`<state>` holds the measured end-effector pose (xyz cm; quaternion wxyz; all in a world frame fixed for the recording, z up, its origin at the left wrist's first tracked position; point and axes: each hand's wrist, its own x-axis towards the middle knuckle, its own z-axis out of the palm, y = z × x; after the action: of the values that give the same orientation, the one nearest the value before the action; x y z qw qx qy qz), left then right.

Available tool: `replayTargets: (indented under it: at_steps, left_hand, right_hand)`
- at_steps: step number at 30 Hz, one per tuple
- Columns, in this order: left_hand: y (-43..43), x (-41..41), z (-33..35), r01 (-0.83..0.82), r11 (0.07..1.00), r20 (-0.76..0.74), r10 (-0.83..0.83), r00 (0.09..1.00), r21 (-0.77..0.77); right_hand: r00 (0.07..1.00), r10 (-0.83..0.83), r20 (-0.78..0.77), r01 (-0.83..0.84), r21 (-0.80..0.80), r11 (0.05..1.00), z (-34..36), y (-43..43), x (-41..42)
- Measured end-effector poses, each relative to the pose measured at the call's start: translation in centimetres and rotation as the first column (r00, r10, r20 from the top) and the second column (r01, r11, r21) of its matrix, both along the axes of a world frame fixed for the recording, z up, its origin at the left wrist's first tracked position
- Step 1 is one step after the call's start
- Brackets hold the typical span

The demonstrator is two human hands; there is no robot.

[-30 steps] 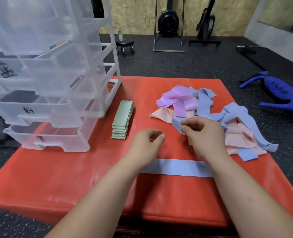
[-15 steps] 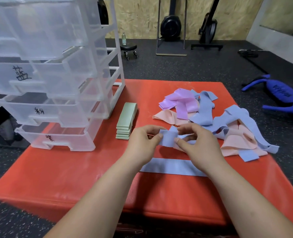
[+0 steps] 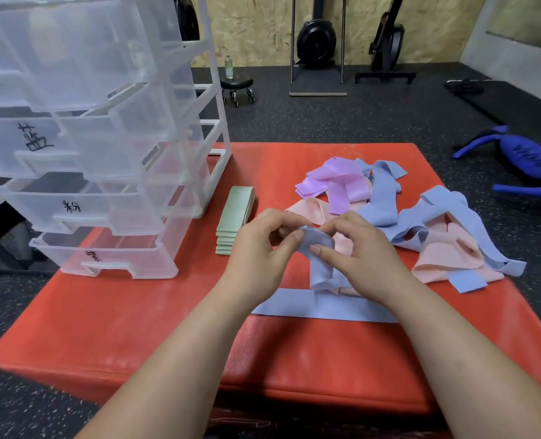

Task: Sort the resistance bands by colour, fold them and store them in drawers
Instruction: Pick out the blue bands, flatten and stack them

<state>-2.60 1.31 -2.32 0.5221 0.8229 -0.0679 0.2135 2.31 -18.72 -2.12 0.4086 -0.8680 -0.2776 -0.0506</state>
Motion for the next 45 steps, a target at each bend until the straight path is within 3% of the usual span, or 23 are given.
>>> replayTargets:
  at_steps: [5,9,19,23,26,30,36,40,45]
  left_hand:
    - [0.2,-0.1,0.9,-0.165,0.976,0.055,0.175,0.983,-0.145]
    - [1.5,0.2,0.7,-0.277,0.908,-0.024,0.284,0.959,-0.315]
    - [4.0,0.3,-1.1,-0.420,0.857,-0.307,0.330,0.893,-0.299]
    - [4.3,-0.7,-0.9,-0.387,0.894,-0.401,0.277,0.873,-0.225]
    - [4.7,-1.6,-1.2,-0.295,0.953,-0.496,0.224,0.839,-0.070]
    - [4.7,-3.0,-1.4,-0.161,0.976,-0.558,0.218,0.801,0.150]
    - [4.4,-3.5,-2.9,-0.095,0.905,-0.513,0.320,0.797,0.416]
    - [4.0,-3.6,-3.6,-0.030,0.847,-0.491,0.336,0.804,0.530]
    - [4.0,-3.2,-4.1,-0.011,0.807,-0.455,0.344,0.822,0.591]
  right_hand:
    - [0.993,-0.114,0.036,0.118,-0.144,0.982,0.0,-2.1,1.3]
    - [0.971,-0.234,0.039,0.238,-0.165,0.957,0.1,-4.6,1.8]
    - [0.940,-0.282,-0.191,0.255,-0.151,0.955,1.8,-9.6,1.6]
    - [0.870,-0.259,-0.420,0.284,-0.002,0.959,1.4,-11.5,1.2]
    - [0.828,-0.235,-0.508,0.254,-0.034,0.967,0.6,-12.4,0.2]
    - [0.813,-0.302,-0.498,0.245,-0.177,0.953,-1.0,-12.8,-1.0]
    - [0.878,-0.407,-0.253,0.327,-0.305,0.895,-2.7,-12.5,-2.0]
    - [0.893,-0.409,-0.188,0.328,-0.351,0.877,-3.2,-12.1,-2.4]
    - [0.878,-0.428,-0.214,0.331,-0.375,0.866,-3.3,-12.4,-2.5]
